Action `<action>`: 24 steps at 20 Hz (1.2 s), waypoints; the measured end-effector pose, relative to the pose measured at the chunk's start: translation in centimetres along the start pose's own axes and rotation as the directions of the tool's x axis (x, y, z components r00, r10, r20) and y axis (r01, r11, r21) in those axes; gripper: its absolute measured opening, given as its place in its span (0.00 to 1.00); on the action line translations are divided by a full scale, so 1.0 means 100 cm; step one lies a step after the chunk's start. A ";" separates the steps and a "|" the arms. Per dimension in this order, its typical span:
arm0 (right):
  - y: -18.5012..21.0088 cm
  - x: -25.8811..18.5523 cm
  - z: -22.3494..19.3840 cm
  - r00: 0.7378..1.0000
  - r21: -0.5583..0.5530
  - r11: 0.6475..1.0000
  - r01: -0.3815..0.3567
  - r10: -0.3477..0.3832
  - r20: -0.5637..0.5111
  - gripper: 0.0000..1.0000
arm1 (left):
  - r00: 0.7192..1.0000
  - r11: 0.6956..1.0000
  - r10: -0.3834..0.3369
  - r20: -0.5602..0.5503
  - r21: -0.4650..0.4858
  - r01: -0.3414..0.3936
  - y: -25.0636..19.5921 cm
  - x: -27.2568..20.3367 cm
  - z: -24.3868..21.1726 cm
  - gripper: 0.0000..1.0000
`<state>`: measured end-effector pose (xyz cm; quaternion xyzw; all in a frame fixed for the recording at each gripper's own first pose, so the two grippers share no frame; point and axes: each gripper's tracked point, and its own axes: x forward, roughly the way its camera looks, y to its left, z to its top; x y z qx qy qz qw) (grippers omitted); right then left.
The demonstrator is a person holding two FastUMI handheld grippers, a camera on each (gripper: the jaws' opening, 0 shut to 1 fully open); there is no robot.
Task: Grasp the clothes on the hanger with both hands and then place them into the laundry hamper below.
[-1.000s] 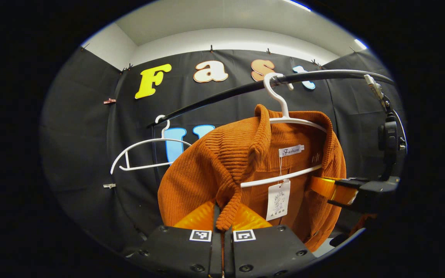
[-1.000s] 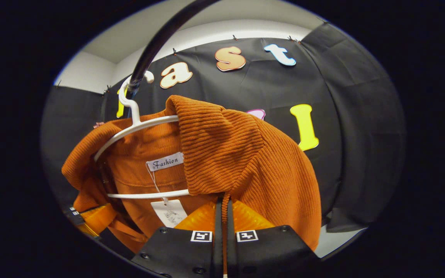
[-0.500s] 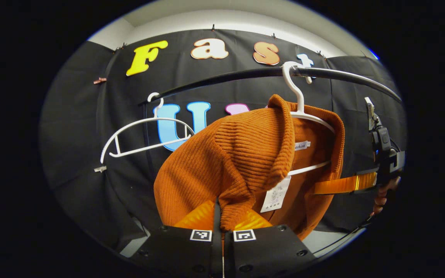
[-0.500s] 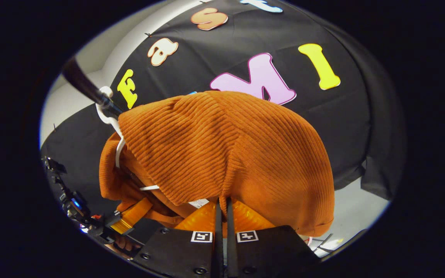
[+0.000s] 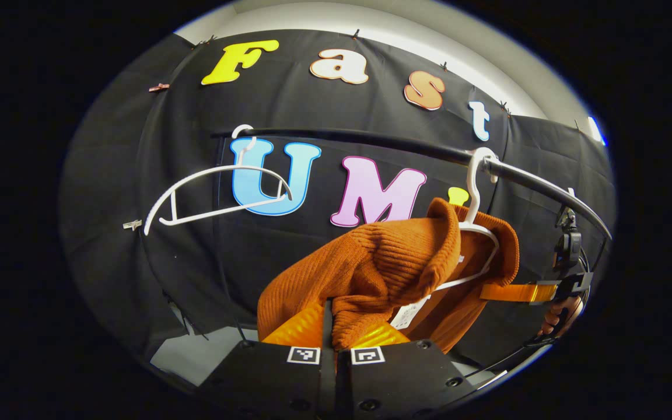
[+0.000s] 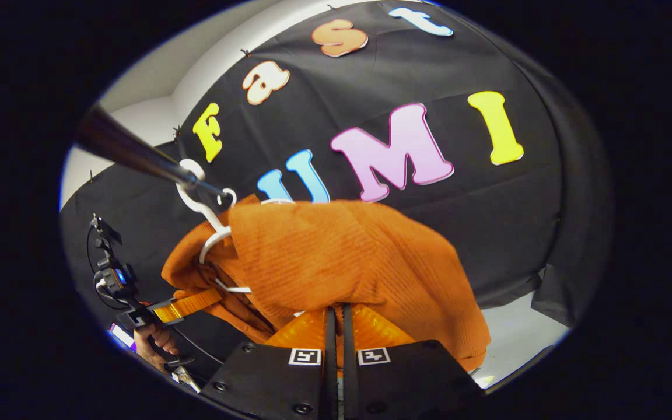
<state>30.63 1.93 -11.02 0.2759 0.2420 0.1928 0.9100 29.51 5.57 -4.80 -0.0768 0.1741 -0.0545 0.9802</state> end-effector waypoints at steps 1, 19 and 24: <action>-0.005 -0.003 0.013 0.999 0.000 1.000 0.012 -0.012 0.046 0.08 | 1.000 1.000 0.005 0.014 -0.004 -0.005 0.002 -0.001 0.006 0.05; -0.115 0.046 -0.014 0.963 -0.011 0.972 0.233 -0.229 0.145 0.04 | 0.994 0.998 0.047 0.097 0.034 -0.050 0.054 0.020 0.038 0.05; -0.098 0.046 -0.095 0.987 0.059 0.987 0.146 -0.150 0.064 0.04 | 0.997 0.997 0.069 0.045 0.023 -0.070 0.071 0.020 -0.018 0.05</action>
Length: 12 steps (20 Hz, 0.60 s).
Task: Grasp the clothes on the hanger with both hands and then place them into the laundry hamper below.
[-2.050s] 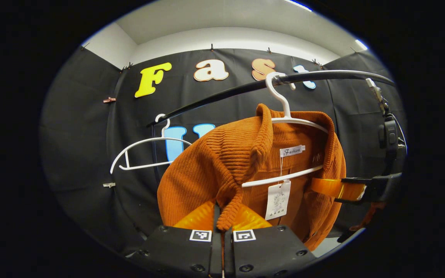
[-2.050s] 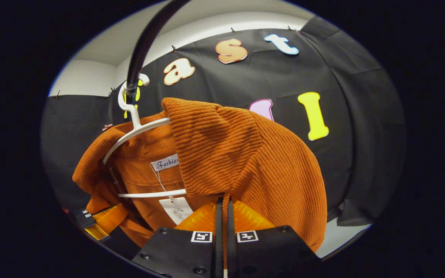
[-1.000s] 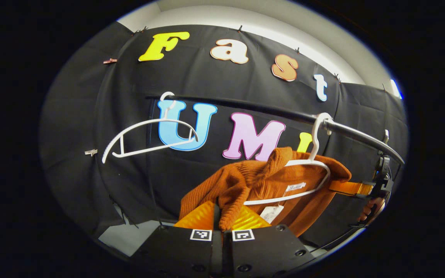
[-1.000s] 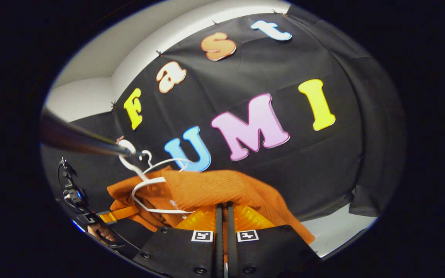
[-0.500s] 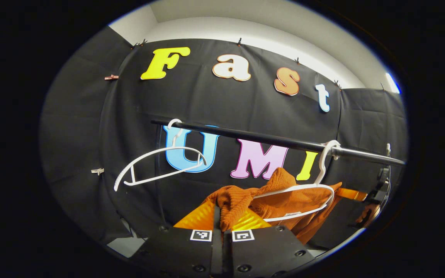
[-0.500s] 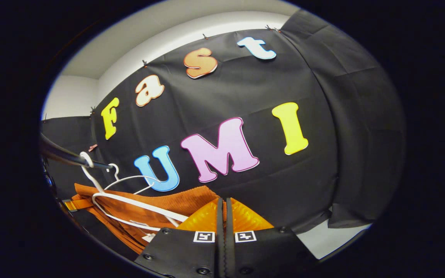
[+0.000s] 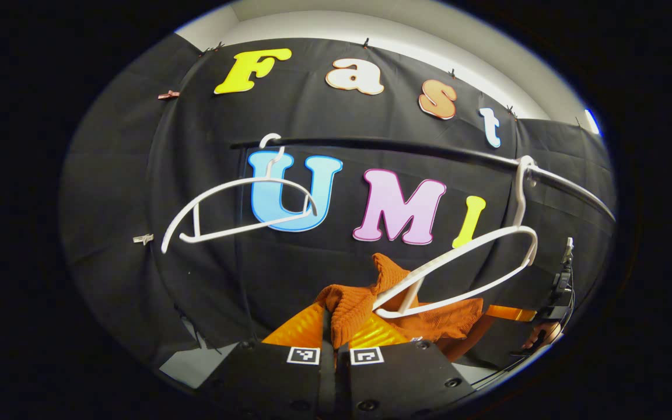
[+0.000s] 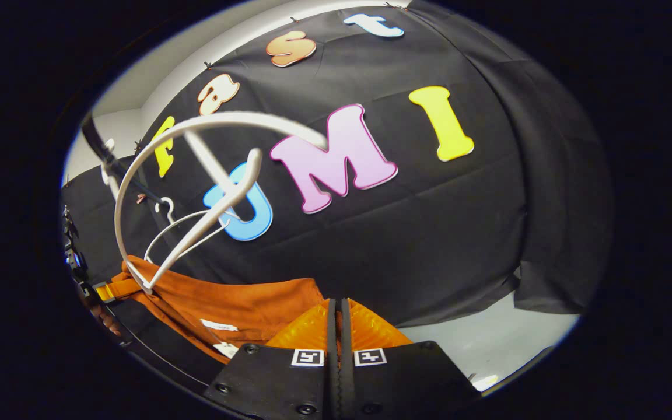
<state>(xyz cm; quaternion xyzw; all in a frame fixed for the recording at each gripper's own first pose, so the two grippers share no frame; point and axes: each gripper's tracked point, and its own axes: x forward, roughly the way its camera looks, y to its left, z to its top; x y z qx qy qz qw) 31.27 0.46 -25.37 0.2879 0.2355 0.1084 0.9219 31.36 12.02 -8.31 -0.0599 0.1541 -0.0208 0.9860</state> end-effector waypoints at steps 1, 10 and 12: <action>0.013 -0.007 -0.007 0.999 0.010 0.999 -0.041 0.041 -0.001 0.04 | 1.000 1.000 0.008 -0.015 -0.008 -0.008 0.006 -0.001 -0.012 0.05; 0.119 -0.041 -0.081 0.949 0.064 0.956 -0.285 0.291 -0.119 0.04 | 0.996 0.994 -0.082 -0.040 -0.075 0.079 -0.029 -0.021 -0.111 0.05; 0.138 -0.044 -0.091 0.939 0.062 0.949 -0.310 0.315 -0.136 0.04 | 0.992 0.990 -0.116 -0.058 -0.093 0.111 -0.045 -0.020 -0.124 0.05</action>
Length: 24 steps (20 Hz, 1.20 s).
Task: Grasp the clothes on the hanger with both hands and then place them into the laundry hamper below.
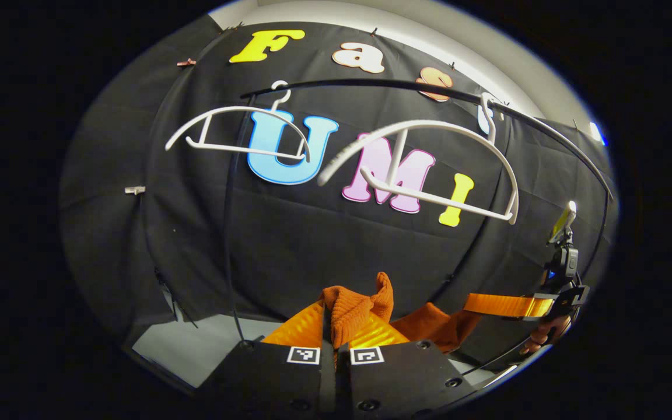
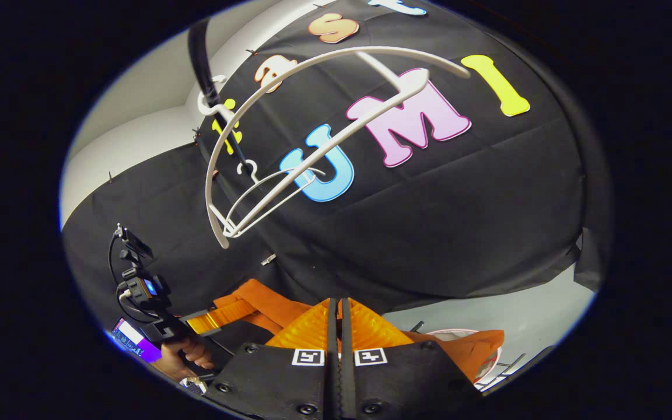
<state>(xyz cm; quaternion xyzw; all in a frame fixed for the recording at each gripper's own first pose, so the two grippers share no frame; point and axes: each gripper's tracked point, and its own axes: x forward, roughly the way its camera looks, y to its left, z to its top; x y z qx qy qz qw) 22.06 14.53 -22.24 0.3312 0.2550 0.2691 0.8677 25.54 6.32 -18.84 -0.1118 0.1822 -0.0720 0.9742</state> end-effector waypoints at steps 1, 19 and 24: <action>0.005 0.001 -0.002 1.000 -0.005 1.000 -0.007 0.007 -0.001 0.04 | 1.000 1.000 -0.024 -0.005 -0.007 0.024 -0.006 0.003 -0.003 0.05; -0.155 0.031 -0.151 0.921 -0.017 0.959 0.282 -0.276 -0.276 0.04 | 0.928 1.000 0.023 -0.371 0.002 -0.024 -0.014 0.094 -0.229 0.05; -0.220 0.021 -0.214 0.795 -0.144 0.895 0.421 -0.441 -0.417 0.05 | 0.838 0.991 0.134 -0.528 0.051 -0.127 0.015 0.096 -0.297 0.05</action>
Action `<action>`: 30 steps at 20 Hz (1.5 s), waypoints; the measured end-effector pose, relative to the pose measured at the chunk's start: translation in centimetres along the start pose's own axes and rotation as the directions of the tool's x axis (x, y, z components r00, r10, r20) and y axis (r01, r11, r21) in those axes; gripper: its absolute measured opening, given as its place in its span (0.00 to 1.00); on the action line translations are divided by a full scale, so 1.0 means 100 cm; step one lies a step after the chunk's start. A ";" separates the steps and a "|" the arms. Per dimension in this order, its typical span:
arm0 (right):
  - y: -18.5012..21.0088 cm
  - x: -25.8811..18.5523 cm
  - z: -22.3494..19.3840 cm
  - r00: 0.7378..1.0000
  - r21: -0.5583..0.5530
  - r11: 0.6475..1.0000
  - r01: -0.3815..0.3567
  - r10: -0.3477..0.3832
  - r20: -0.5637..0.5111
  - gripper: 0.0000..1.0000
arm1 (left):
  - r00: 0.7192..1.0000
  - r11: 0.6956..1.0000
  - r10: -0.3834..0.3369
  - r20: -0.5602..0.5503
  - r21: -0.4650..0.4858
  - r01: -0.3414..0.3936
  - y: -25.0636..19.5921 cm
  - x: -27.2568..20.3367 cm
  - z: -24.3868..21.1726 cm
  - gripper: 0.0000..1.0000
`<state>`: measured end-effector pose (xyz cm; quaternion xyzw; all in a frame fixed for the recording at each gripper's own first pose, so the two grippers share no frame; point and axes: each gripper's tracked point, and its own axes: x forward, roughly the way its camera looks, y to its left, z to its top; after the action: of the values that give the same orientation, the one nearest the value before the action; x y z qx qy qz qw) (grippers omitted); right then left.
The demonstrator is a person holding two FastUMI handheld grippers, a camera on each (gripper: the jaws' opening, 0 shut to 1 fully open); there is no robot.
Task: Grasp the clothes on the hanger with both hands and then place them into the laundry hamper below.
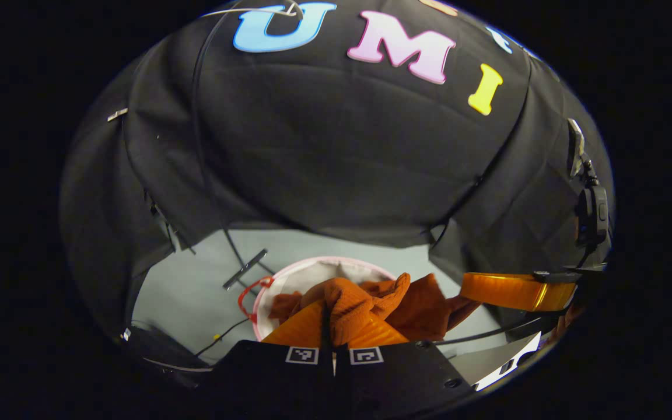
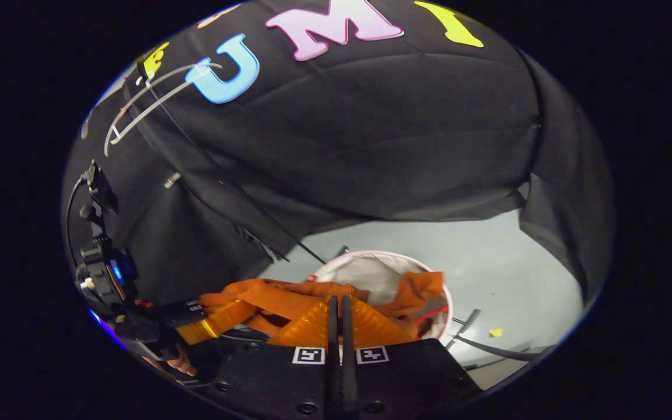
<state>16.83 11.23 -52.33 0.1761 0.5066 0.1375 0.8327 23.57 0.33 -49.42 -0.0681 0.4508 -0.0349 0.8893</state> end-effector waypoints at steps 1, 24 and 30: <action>-0.003 -0.003 -0.002 1.000 -0.005 1.000 0.009 -0.009 -0.027 0.05 | 0.999 1.000 0.005 -0.037 -0.009 -0.006 0.003 0.008 -0.011 0.08; 0.010 -0.049 0.010 0.988 -0.066 0.989 0.131 -0.125 0.087 0.99 | 0.998 0.999 0.041 0.055 -0.010 -0.041 -0.010 -0.060 0.012 0.92; 0.038 -0.102 0.038 0.965 -0.081 0.981 0.175 -0.155 0.211 0.99 | 0.987 0.999 0.032 0.156 0.032 -0.038 -0.009 -0.118 0.047 0.95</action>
<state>15.41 9.87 -40.98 0.1050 0.4241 0.0736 0.8965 20.34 1.34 -37.10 -0.0471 0.3803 -0.0216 0.9234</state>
